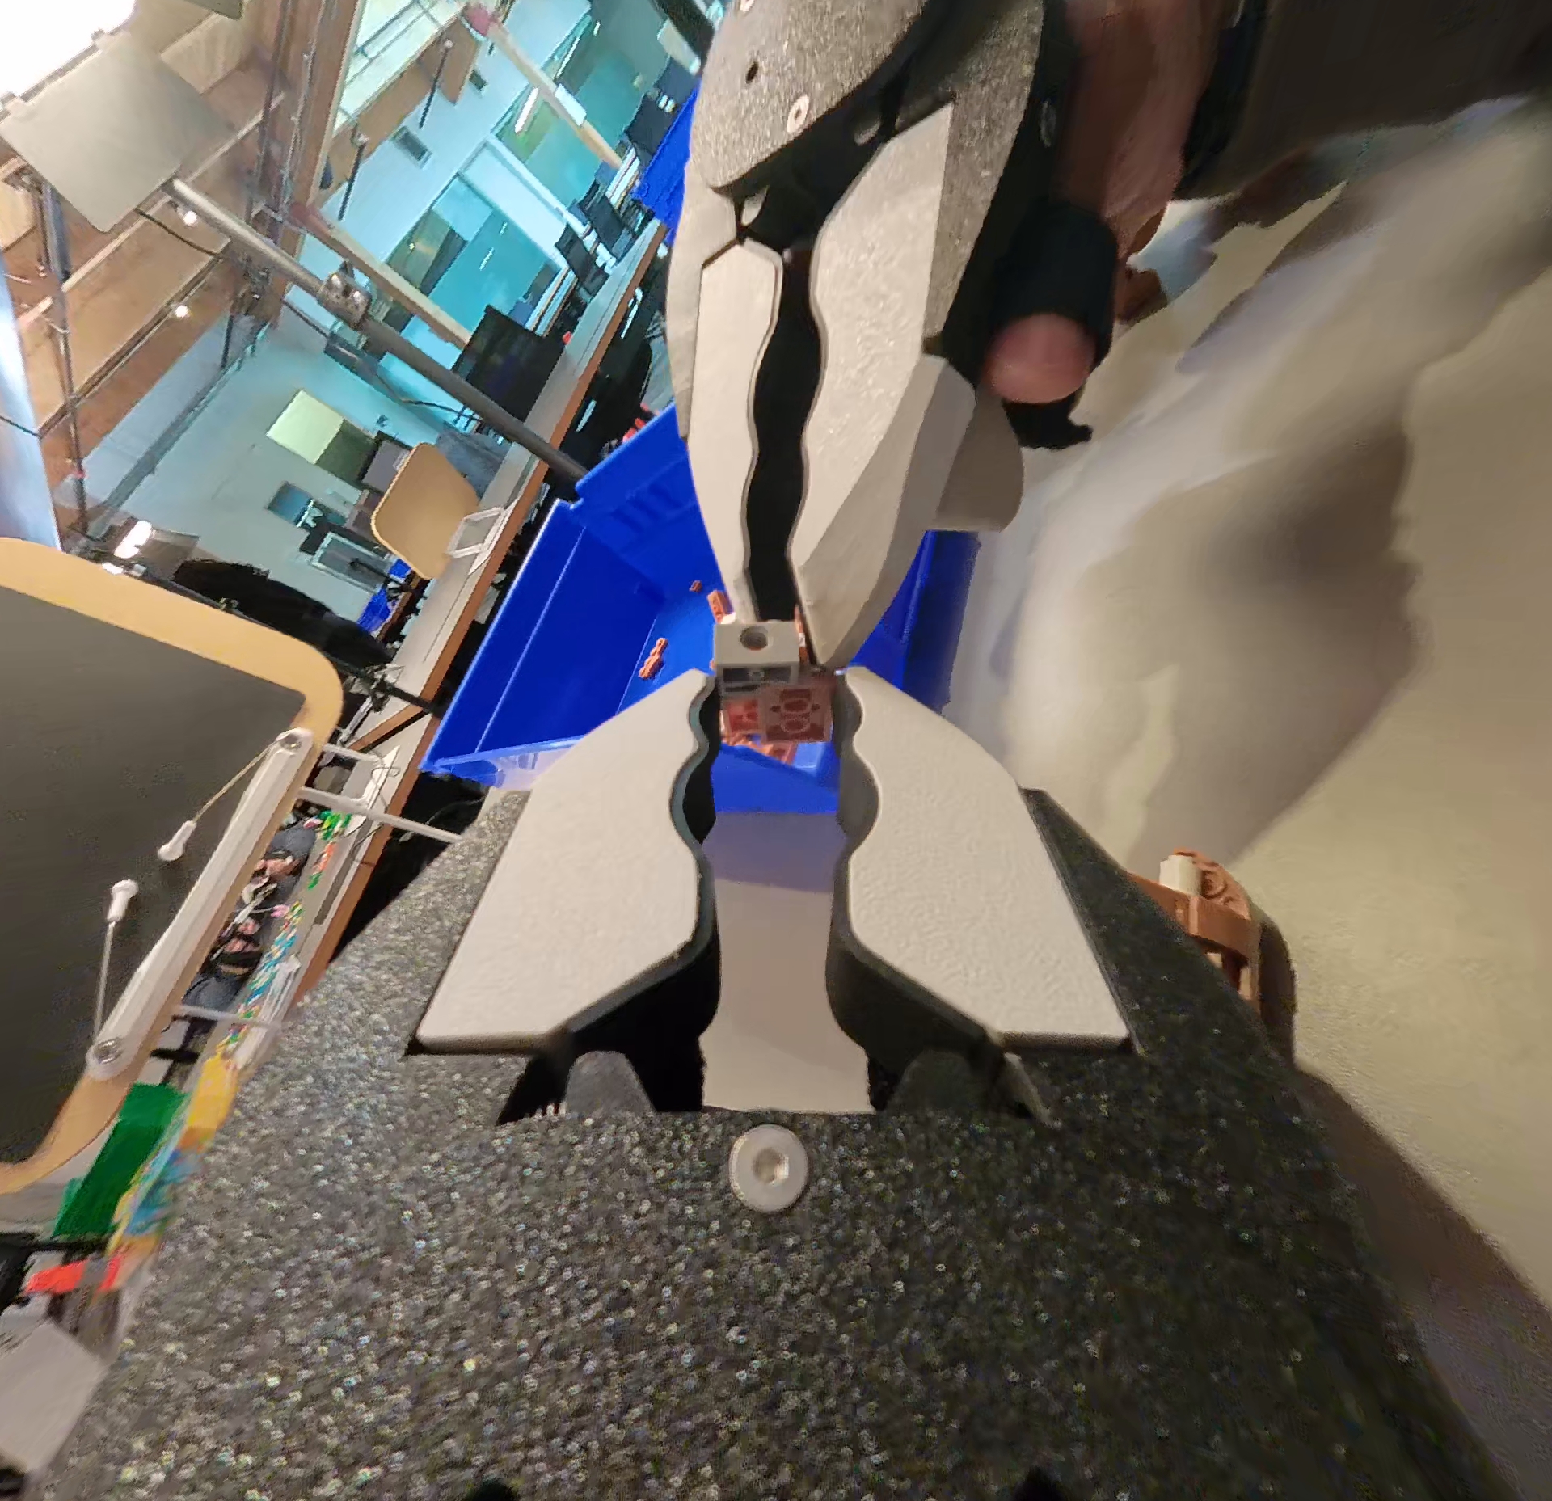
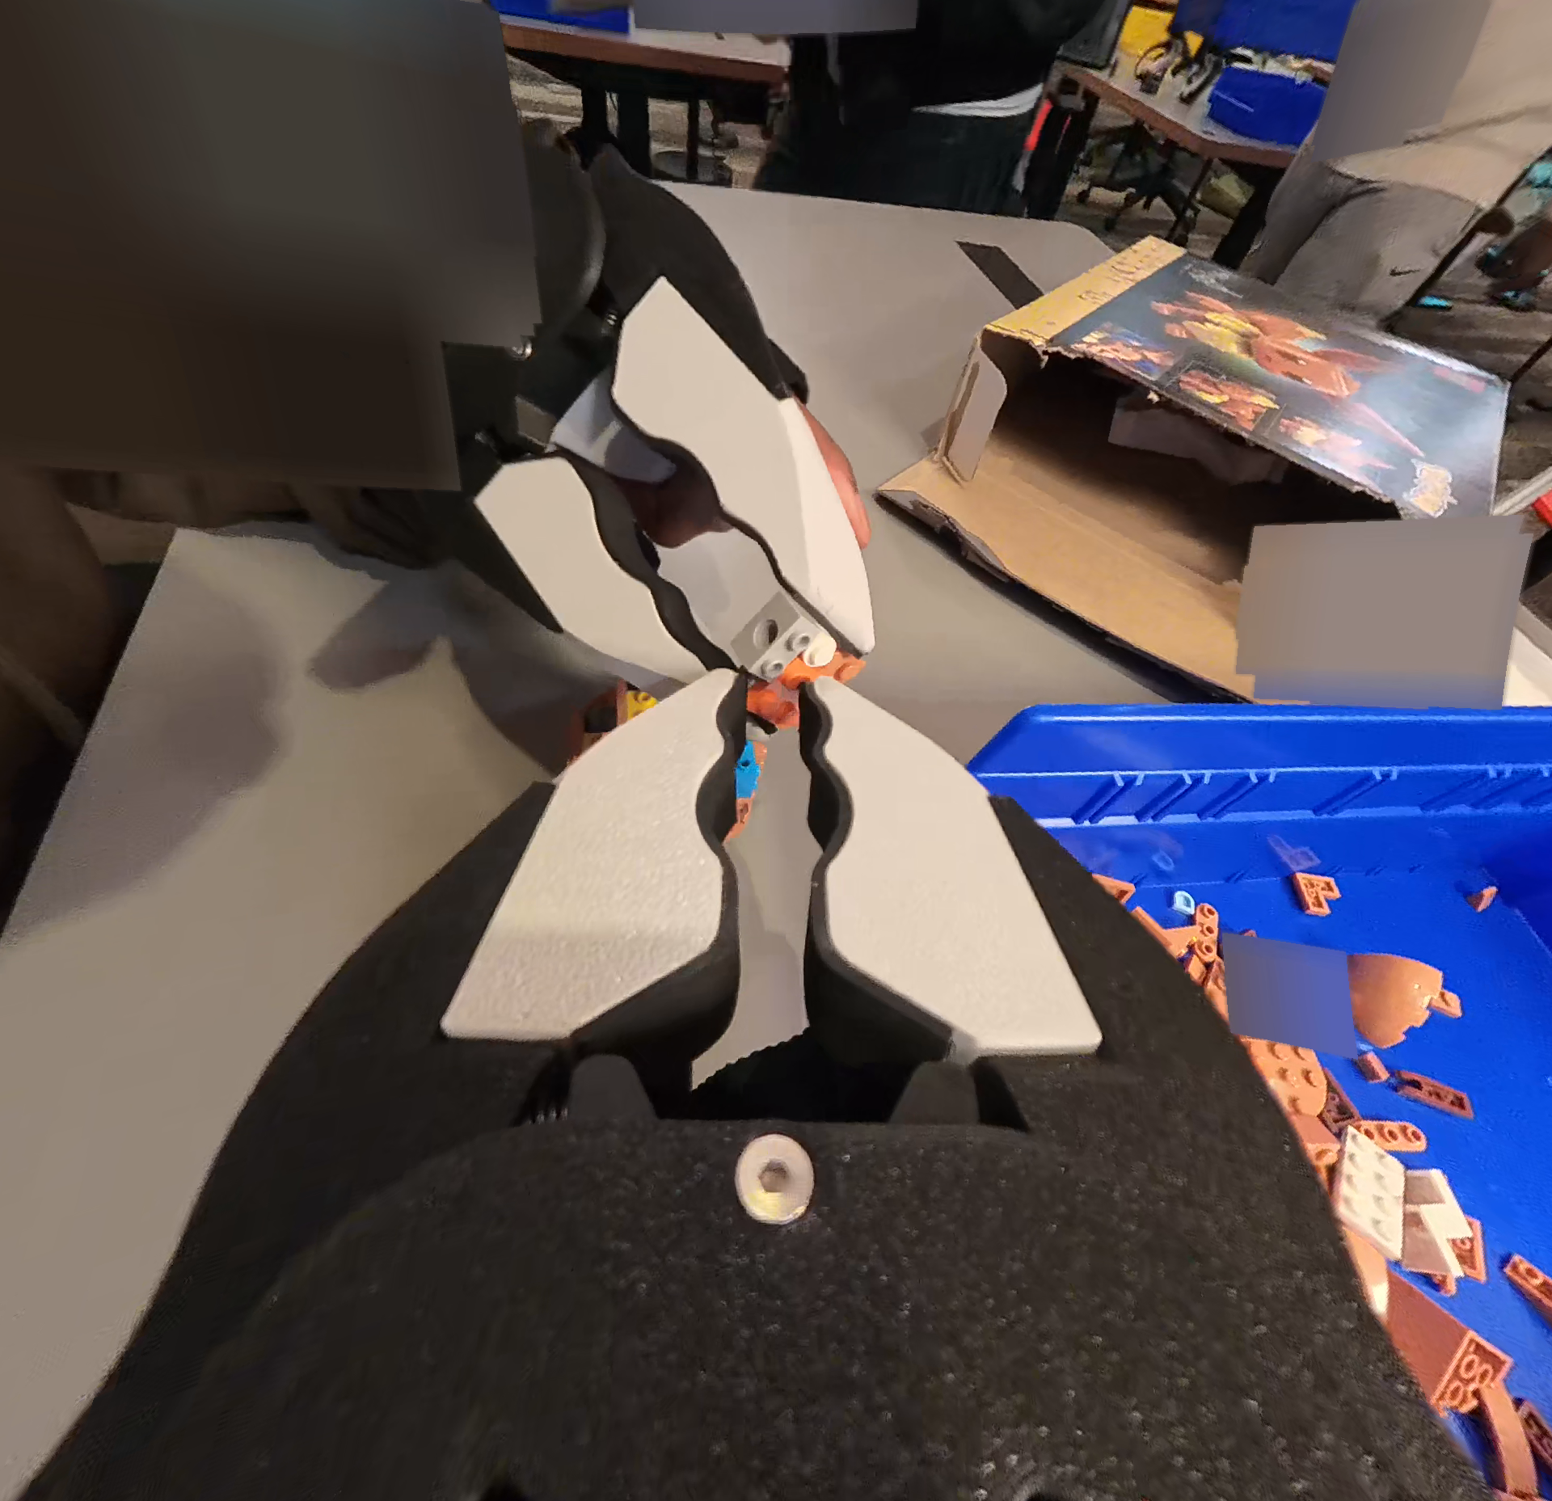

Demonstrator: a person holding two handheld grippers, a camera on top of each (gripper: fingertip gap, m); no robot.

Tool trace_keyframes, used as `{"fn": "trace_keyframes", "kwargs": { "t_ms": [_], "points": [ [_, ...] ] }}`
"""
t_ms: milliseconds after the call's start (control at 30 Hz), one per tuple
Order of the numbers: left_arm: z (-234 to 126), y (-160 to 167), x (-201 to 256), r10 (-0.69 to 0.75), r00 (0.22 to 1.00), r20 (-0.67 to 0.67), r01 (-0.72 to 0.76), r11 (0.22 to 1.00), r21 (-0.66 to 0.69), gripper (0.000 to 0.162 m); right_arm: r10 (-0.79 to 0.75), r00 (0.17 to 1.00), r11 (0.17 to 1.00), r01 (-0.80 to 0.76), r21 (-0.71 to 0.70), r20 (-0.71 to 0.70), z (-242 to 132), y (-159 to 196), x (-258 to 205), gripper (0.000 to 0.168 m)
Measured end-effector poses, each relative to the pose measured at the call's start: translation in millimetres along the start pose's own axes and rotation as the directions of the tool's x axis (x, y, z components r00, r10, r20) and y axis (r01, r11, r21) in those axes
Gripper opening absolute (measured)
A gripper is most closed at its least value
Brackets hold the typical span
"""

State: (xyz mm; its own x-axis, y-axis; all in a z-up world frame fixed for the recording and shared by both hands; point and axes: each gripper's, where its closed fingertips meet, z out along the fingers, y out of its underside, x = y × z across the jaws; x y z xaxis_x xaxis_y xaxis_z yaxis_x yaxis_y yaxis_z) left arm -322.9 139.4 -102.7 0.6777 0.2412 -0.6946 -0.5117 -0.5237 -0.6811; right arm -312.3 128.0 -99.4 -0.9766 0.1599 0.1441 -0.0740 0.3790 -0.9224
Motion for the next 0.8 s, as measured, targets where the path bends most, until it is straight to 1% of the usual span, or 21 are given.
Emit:
{"fn": "trace_keyframes", "kwargs": {
  "t_ms": [267, 400, 633, 800],
  "points": [
    [-3, -6, 4, -0.057, 0.997, -0.057, 0.059, 0.997, 0.047, 0.025, -0.049, 0.998, 0.999, 0.049, 0.000, 0.032, -3, -2, -6, 0.011],
    [-5, -10, 6, -0.075, 0.994, -0.084, 0.080, 0.995, 0.067, 0.025, -0.039, 0.997, 0.999, 0.039, -0.001, 0.062, -5, -3, -9, 0.011],
    [-7, -12, 11, -0.074, 0.989, -0.131, 0.085, 0.993, 0.081, 0.025, -0.045, 0.994, 0.999, 0.047, -0.020, 0.099, -6, -1, -14, 0.011],
    [-10, -12, 18, -0.046, 0.980, -0.192, 0.062, 0.995, 0.078, 0.025, -0.066, 0.989, 0.996, 0.072, -0.048, 0.129, -5, 4, -20, 0.011]
  ]
}}
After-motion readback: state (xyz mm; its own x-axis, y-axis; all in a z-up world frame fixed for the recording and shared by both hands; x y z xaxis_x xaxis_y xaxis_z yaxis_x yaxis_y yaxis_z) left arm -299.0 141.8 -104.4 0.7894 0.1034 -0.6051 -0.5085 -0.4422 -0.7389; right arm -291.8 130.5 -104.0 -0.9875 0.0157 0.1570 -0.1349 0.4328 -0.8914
